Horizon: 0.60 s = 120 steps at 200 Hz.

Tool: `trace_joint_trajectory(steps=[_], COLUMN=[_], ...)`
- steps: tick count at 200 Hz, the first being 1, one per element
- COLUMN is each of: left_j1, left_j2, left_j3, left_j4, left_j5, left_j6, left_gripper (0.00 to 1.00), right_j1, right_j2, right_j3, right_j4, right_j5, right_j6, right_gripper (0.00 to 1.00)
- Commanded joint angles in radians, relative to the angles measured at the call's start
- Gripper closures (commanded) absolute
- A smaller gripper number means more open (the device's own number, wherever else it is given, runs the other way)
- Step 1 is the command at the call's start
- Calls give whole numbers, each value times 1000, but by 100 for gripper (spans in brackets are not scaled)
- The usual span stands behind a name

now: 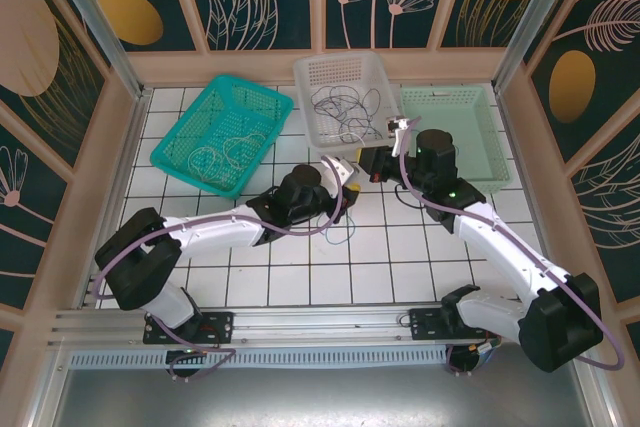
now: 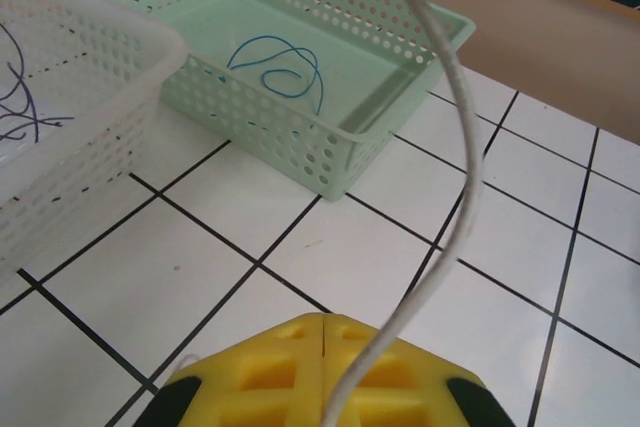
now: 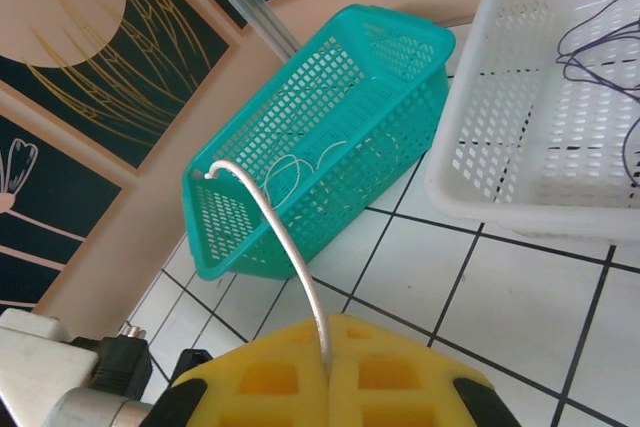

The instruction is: Untangle the cables

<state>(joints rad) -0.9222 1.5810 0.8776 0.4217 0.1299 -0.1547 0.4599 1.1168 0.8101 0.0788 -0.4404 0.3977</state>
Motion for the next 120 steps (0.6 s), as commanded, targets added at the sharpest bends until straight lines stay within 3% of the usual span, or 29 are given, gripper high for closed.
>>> trace_joint_trajectory(steps=[1,23,27,46,56,99,120], left_j1=[-3,-2,-3,-2,-2,4,28], left_j2=[4,27,32,49,44,-49,-97], left_j3=[36,76,82,89,89,112,101], left_j4=[13,30,35,65,77,46,61], left_j5=[6,123,146,204,190,-7,-37], left_j6=[-59,-137,-151,-216,-234,-265,-324], left_gripper=[100,100,100,100,100,100,100], right_j1=[2,2,2,2,2,-1,-6], right_j2=[-38,-62,-66,-79,-88,-190,-253], right_j3=[43,32,30,28,28,-51,-111], right_j4=[-10,43,54,76,70,53,60], right_j5=[42,82,91,135,153,242,250], right_j6=[-33,-36,-33,-31,-32,-65,-88], right_gripper=[100,94,88,44,34,27,26])
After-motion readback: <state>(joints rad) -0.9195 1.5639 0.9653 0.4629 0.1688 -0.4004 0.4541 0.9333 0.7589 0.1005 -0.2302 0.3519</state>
